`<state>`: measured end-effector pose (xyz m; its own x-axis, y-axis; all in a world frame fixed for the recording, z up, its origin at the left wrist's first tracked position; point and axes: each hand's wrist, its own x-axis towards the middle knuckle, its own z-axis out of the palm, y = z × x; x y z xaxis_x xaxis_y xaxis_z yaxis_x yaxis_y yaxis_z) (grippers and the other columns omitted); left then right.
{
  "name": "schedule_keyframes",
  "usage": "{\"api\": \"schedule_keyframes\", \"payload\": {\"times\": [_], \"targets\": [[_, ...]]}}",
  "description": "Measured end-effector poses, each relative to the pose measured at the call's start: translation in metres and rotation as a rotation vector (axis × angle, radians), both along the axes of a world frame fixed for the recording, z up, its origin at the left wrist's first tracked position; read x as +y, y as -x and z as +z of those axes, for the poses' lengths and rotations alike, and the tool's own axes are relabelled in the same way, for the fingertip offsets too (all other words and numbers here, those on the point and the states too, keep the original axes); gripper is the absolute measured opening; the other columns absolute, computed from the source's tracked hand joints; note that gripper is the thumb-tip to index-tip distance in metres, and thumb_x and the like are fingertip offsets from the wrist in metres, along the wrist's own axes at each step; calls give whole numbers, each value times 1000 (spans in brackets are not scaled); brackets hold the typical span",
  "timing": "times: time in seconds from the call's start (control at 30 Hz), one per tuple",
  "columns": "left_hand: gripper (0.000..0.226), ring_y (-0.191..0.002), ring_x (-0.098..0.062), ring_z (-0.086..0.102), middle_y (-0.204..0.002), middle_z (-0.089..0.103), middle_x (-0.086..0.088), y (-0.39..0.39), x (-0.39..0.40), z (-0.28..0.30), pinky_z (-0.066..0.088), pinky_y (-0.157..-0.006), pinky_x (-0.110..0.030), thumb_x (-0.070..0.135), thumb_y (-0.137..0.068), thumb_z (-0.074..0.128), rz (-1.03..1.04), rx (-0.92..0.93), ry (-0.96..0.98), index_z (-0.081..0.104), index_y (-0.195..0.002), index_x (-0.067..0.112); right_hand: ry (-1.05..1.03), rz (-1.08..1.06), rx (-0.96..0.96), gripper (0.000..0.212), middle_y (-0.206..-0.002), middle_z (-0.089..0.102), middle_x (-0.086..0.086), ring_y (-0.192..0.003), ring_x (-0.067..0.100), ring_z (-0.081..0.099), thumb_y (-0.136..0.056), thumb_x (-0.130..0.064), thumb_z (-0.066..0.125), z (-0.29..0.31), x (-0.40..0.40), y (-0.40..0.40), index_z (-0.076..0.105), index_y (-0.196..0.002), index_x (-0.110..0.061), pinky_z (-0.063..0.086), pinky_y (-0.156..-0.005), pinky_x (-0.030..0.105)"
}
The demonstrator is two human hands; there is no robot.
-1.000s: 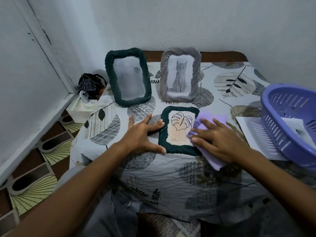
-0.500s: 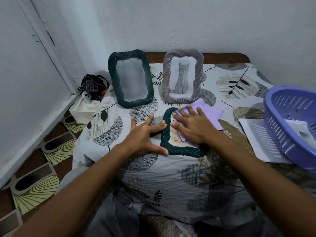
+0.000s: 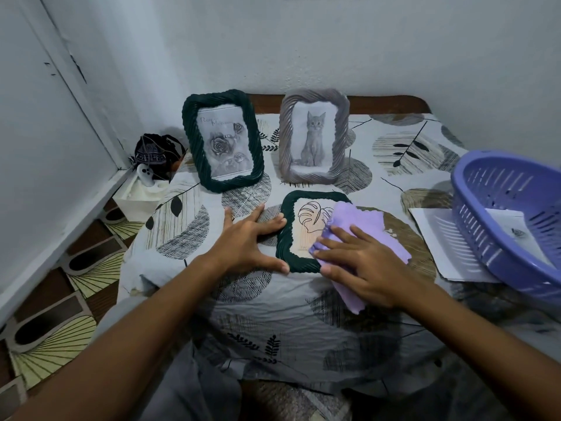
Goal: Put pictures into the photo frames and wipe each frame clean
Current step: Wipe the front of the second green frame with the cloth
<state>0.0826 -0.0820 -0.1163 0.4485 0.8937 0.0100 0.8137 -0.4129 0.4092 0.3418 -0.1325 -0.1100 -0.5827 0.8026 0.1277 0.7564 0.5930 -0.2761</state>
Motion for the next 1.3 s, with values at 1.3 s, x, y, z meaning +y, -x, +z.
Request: {"api": "schedule_keyframes", "payload": {"times": [1.3], "targets": [[116,-145,-5,3,-135,12,24,-2,-3,4,-14,-111,-62,89,-41,52,2,-19,5,35,-143,38,49,-305,-96,71,-159,14,6,-148,29,-2,-92,-69,15,-5,51,-9,42,-143,-26,12,-118,51]]}}
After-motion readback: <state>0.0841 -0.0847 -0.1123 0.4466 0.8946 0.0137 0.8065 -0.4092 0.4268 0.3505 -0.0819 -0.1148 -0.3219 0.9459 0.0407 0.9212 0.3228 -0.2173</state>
